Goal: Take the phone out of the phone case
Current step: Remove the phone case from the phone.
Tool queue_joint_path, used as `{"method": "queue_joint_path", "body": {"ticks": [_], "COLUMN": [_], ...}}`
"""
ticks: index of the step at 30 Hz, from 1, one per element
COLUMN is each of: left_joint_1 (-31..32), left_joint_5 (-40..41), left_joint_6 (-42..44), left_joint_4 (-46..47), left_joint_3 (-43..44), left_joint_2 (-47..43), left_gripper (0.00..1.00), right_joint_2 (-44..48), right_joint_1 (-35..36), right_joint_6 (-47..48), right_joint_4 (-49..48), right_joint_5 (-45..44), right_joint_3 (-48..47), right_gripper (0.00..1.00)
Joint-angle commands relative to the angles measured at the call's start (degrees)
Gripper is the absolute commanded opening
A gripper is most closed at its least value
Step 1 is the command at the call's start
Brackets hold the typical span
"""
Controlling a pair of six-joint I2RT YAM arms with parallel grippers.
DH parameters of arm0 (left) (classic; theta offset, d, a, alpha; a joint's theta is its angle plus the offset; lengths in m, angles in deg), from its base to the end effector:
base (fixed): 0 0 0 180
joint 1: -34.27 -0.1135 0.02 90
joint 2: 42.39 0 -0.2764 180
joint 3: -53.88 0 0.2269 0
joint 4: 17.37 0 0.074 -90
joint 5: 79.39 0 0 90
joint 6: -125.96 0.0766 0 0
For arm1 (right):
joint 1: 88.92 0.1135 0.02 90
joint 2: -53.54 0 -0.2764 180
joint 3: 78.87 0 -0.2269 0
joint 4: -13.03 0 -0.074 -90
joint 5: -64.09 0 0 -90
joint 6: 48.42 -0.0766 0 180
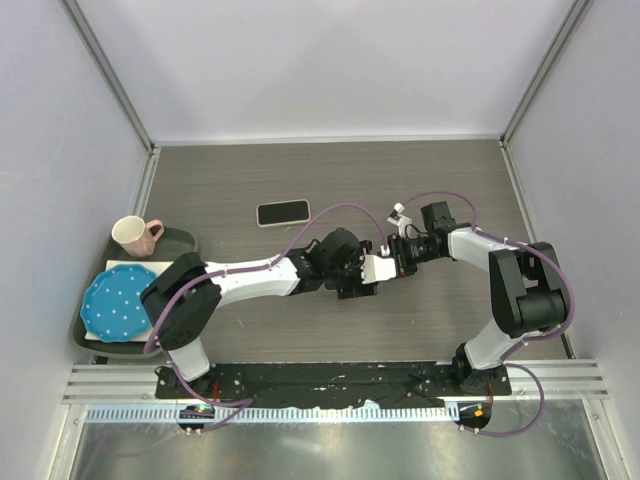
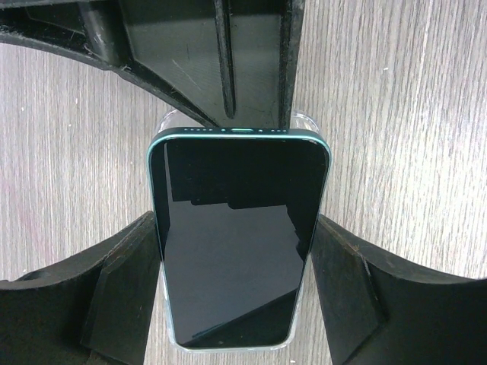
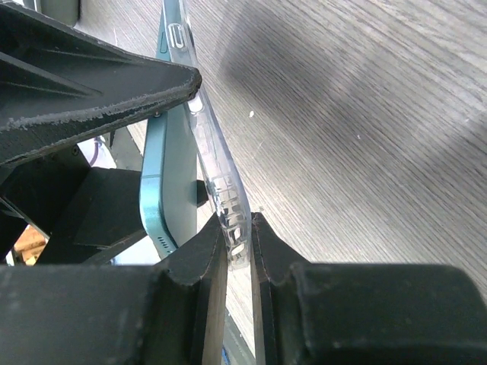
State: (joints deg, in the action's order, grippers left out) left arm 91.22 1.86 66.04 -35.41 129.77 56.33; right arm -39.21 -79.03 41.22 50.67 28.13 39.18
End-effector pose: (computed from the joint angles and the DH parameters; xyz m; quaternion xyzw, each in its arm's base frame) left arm 0.1998 -0.3284 0.2007 0.6474 0.6358 -0.1638 0.3871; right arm 0.2572 0.1078 0.1627 -0.1574 0.8650 0.4594 0.1261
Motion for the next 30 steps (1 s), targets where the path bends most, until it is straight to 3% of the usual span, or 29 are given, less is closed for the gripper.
{"method": "queue_joint_path", "body": {"ticks": [1, 3, 17, 30], "left_joint_1": [0.3, 0.3, -0.5, -0.8], "left_joint_5": [-1.5, -1.5, -4.9, -1.4], "left_joint_6": [-1.3, -1.6, -4.0, -2.1], "left_joint_4": [1.8, 1.8, 1.2, 1.1], "left_joint_3": [-0.3, -0.3, -0.6, -0.5], "left_joint_2": [-3.8, -4.1, -6.5, -5.7], "left_gripper": [0.04, 0.0, 0.0, 0.0], "right_joint_2": [0.1, -0.6, -1.3, 2.6], "right_joint_1": [-1.8, -2.2, -3.6, -5.8], "right_joint_6": [-0.7, -0.8, -1.6, -4.2], "right_joint_4": [-3.2, -3.1, -3.4, -6.1], "right_joint_5": [-2.7, -3.0, -5.9, -17.9], "right_joint_3": [-1.8, -1.9, -2.0, -1.9], "right_gripper": [0.01, 0.01, 0.01, 0.01]}}
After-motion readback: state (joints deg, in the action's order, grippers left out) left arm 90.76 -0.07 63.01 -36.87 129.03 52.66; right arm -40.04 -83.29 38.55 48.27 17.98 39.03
